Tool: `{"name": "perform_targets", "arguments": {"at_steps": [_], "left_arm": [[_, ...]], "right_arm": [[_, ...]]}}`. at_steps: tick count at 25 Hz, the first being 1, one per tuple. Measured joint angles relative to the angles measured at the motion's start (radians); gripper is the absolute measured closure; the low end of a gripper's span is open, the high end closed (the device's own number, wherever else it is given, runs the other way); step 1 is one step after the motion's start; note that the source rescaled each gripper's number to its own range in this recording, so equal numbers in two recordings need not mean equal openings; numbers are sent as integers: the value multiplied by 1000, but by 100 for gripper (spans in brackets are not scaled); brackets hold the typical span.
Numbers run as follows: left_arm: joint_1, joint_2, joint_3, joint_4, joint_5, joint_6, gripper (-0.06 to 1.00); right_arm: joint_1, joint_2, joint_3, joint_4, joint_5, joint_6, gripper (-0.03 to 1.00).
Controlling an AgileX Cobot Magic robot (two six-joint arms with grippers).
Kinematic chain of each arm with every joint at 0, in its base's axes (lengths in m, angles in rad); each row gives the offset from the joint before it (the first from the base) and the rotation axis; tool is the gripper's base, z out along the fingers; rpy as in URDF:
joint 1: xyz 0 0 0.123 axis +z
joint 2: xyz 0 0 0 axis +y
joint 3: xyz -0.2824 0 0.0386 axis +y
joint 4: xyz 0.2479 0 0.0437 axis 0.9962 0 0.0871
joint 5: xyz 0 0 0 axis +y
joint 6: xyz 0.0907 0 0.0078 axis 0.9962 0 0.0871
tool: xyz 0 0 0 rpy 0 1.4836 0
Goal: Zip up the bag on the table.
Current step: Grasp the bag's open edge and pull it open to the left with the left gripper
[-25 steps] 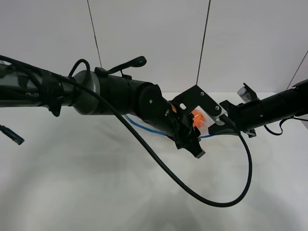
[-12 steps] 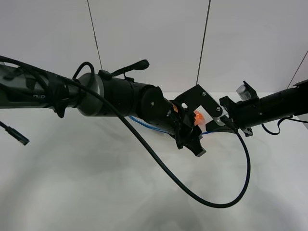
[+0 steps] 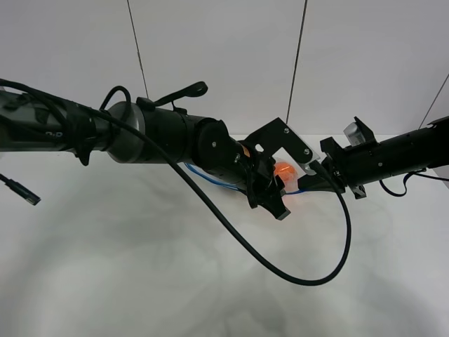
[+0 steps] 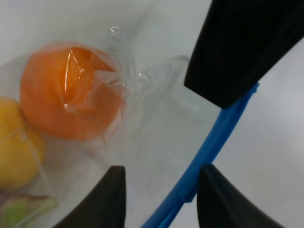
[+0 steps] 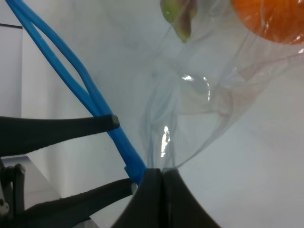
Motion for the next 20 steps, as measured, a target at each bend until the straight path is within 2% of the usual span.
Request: {"name": "perform_targets", "arguments": {"at_steps": [13,20], "left_arm": [[-14,1,0,1,9,87,41],[-18,52,-3,1,1,99,41]], "right_arm": [[0,0,0,3,1,-12,97],[0,0,0,3,0,-14,97]]}}
